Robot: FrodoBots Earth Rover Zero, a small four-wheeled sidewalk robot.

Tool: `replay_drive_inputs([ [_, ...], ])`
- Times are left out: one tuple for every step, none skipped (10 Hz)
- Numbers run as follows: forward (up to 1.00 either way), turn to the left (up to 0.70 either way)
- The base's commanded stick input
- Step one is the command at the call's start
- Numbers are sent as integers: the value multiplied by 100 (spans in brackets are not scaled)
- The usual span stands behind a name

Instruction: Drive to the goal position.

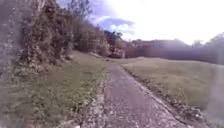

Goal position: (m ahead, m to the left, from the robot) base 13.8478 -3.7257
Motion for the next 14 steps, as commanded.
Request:
replay_drive_inputs([
  [100, 0],
  [100, 0],
  [100, 0],
  [100, 0],
  [100, 0],
  [100, 0],
  [100, 0],
  [100, 0],
  [100, 0],
  [100, 0],
  [100, 0],
  [100, 0],
  [100, 0],
  [100, 0],
])
